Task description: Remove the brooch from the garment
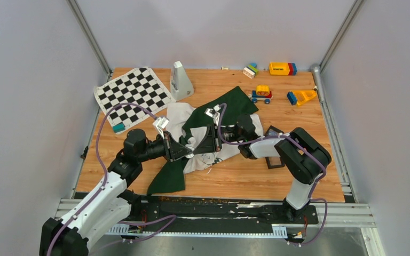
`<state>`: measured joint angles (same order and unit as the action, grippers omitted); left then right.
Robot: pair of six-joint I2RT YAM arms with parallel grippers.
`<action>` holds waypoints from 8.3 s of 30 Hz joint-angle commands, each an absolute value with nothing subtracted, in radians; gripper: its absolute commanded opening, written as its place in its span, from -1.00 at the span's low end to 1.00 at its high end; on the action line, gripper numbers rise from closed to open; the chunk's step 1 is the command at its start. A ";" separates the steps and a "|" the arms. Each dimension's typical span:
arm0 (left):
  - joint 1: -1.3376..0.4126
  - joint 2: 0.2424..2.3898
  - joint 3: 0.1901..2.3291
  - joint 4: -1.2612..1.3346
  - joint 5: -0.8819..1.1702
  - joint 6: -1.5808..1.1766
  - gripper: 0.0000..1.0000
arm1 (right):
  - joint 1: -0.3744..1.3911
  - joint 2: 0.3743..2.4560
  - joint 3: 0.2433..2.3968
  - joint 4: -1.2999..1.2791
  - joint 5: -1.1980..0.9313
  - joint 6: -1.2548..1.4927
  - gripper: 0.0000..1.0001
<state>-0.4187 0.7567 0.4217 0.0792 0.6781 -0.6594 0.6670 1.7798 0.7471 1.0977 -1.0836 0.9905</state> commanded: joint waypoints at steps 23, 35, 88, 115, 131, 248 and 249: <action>-0.397 0.736 0.401 0.191 0.765 -0.745 -0.11 | 0.653 1.778 0.786 1.099 -1.099 0.972 -1.00; -0.369 0.700 0.383 0.182 0.789 -0.766 -0.15 | 0.646 1.783 0.781 1.130 -1.104 0.997 -1.00; -0.324 1.171 0.573 0.061 0.242 -0.384 -1.00 | 0.395 1.164 0.791 -0.733 0.290 0.734 0.32; -0.433 1.004 0.510 0.140 0.373 -0.357 -1.00 | 0.426 1.349 0.796 -0.723 0.310 0.683 -0.07; -0.432 1.014 0.515 0.138 0.380 -0.357 -1.00 | 0.436 1.311 0.790 -0.676 0.132 0.604 -0.46; -0.624 1.201 0.540 0.331 0.453 -0.337 -1.00 | 0.535 1.171 0.623 0.028 -0.574 0.766 -1.00; -0.641 1.180 0.525 0.317 0.418 -0.314 -1.00 | 0.526 1.191 0.624 0.055 -0.616 0.790 -1.00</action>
<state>-0.6067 1.2964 0.5598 0.3660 0.5884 -0.4759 0.5529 1.1595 0.6292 -0.1143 -0.4686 0.6971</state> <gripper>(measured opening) 0.017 0.041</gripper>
